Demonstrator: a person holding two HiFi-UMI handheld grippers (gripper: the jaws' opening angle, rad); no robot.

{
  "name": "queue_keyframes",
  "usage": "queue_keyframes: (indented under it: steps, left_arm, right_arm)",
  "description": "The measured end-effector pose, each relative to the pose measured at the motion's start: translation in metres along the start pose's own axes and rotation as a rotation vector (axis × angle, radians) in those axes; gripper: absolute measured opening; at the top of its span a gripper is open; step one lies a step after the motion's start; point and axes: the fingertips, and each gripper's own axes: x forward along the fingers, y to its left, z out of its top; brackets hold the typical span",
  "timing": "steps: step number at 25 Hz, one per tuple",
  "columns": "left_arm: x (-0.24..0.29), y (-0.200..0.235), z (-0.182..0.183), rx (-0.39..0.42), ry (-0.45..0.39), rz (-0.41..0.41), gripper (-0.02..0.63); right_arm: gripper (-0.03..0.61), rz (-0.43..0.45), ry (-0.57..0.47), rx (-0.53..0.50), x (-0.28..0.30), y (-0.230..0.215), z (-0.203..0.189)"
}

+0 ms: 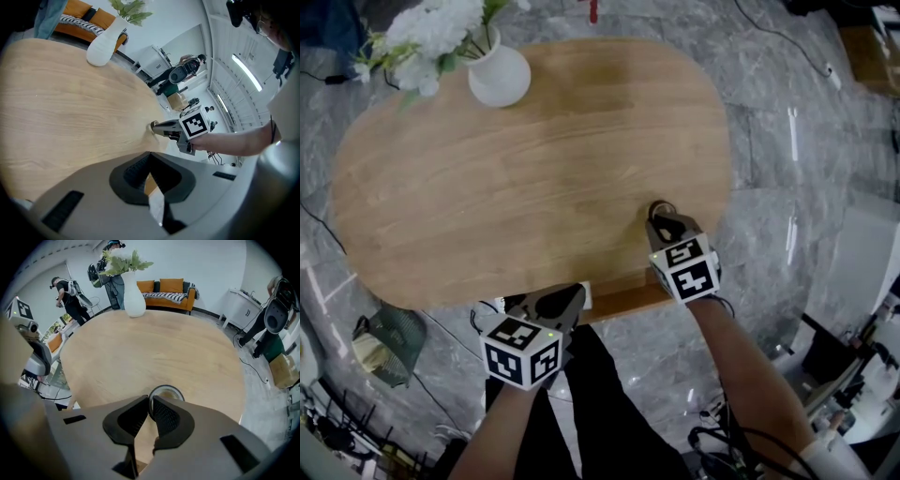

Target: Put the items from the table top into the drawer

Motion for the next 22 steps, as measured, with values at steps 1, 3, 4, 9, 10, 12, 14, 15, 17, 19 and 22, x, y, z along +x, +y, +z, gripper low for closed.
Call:
queue_keyframes:
  steps: [1,3,4,9,10,12,14,15,17,19,22]
  left_arm:
    - [0.000,0.000,0.000,0.006,0.003,-0.004,0.002]
    - [-0.001,-0.001,-0.001,0.017,0.011,-0.010,0.002]
    - [-0.001,-0.001,-0.002,0.022,0.016,-0.012,0.002]
    - [-0.007,0.003,-0.011,0.044,0.042,-0.020,0.002]
    - [-0.008,0.003,-0.013,0.049,0.048,-0.023,0.002]
    - [-0.009,0.002,-0.021,0.058,0.062,-0.028,0.002]
    - [-0.010,0.001,-0.028,0.067,0.077,-0.032,0.002]
    - [-0.010,0.001,-0.031,0.072,0.083,-0.035,0.002]
    - [-0.012,-0.001,-0.037,0.082,0.091,-0.043,0.002]
    - [-0.014,-0.003,-0.043,0.091,0.101,-0.050,0.002]
    - [-0.017,-0.005,-0.051,0.104,0.115,-0.055,0.002]
  right_arm:
    - [0.058,-0.002,-0.003,0.004,-0.001,0.001,0.000]
    - [0.058,-0.003,-0.008,0.023,-0.004,0.004,-0.003]
    - [0.058,-0.001,-0.009,0.038,-0.005,0.007,-0.005]
    - [0.058,0.002,-0.020,0.099,-0.011,0.026,-0.018]
    - [0.058,0.001,-0.024,0.105,-0.013,0.030,-0.020]
    - [0.058,0.000,-0.027,0.118,-0.017,0.039,-0.028]
    - [0.058,-0.001,-0.027,0.130,-0.019,0.047,-0.036]
    - [0.058,-0.003,-0.026,0.137,-0.020,0.051,-0.040]
    - [0.058,-0.007,-0.026,0.153,-0.022,0.057,-0.047]
    - [0.058,-0.010,-0.025,0.173,-0.026,0.064,-0.055]
    - [0.058,-0.013,-0.023,0.196,-0.031,0.075,-0.067]
